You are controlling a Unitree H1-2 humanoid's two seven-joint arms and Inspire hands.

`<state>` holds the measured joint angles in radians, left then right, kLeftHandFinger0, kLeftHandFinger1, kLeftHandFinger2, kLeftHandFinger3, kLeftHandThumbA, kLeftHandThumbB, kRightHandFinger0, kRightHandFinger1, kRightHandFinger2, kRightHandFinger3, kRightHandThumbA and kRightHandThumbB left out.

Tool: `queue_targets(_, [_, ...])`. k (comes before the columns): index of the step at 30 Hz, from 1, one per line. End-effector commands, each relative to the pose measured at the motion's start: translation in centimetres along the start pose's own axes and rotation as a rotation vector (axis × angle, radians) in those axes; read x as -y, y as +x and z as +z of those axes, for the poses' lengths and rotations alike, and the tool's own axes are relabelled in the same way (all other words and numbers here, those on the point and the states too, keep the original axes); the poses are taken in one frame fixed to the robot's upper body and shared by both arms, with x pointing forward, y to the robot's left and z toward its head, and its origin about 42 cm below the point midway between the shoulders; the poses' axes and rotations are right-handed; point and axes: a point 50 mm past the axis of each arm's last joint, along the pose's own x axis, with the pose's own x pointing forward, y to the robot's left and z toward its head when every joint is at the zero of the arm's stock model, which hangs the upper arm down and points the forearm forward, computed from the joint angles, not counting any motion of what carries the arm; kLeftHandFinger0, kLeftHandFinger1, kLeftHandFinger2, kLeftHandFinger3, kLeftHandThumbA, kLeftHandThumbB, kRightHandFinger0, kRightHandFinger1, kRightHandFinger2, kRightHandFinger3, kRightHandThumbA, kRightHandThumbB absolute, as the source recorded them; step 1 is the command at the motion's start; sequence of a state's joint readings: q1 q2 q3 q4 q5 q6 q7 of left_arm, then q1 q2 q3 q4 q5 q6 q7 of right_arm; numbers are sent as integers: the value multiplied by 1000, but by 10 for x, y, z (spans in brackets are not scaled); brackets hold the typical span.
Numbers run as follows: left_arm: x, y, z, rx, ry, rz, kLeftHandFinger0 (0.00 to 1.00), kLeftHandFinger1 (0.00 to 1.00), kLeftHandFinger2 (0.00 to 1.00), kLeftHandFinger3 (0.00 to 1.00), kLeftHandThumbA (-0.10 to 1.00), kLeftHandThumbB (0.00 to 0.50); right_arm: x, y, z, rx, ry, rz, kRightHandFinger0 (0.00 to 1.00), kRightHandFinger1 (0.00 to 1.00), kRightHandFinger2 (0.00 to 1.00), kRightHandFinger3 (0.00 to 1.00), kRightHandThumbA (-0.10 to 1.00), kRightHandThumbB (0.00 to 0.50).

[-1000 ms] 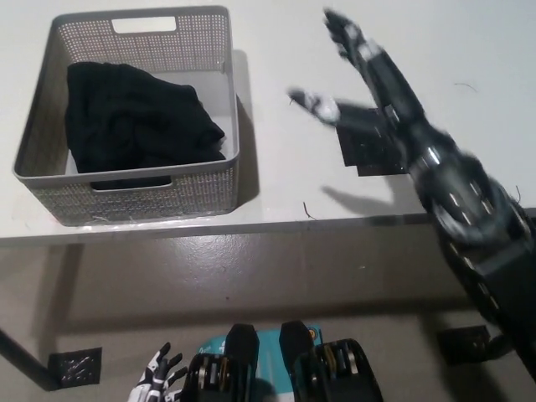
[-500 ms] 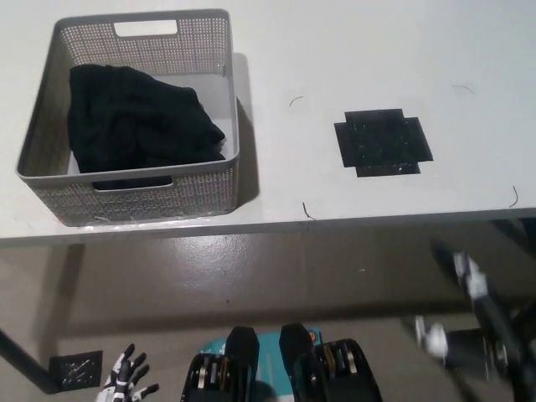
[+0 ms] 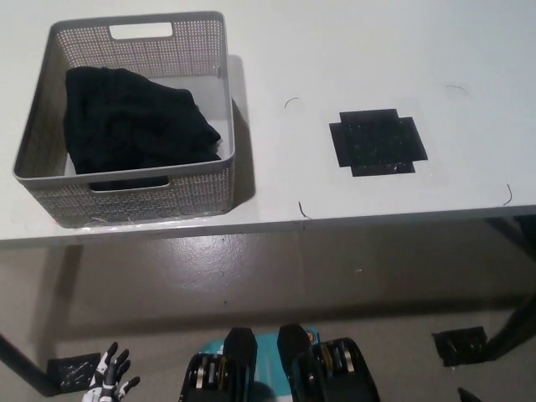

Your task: Use the right hand to pick up a t shirt on the right hand side and place it into a contianer on the left side

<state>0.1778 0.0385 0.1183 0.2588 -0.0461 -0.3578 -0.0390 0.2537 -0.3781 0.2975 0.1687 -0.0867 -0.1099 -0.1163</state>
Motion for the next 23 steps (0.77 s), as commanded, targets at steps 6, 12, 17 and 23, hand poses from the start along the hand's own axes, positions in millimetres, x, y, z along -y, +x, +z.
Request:
queue_targets(6, [-7, 0, 10, 107, 54, 4, 893, 1000, 1000, 1000, 951, 355, 4, 1, 1, 217, -66, -64, 1000, 1000, 1000, 1000, 1000, 221])
queue_targets(12, [-16, -10, 6, 85, 109, -22, 900, 1000, 1000, 1000, 925, 330, 2, 8, -3, 232, -81, 53, 1000, 1000, 1000, 1000, 1000, 214])
queue_targets(17, [-19, -15, 4, 87, 108, 3, 882, 983, 1000, 1000, 927, 329, 5, 18, 1, 256, -211, 96, 1000, 1000, 1000, 1000, 1000, 228])
queue_targets(23, [-24, -10, 9, 105, 118, 12, 864, 961, 980, 1000, 946, 323, 5, 29, 12, 281, -232, 98, 1000, 1000, 1000, 1000, 1000, 206])
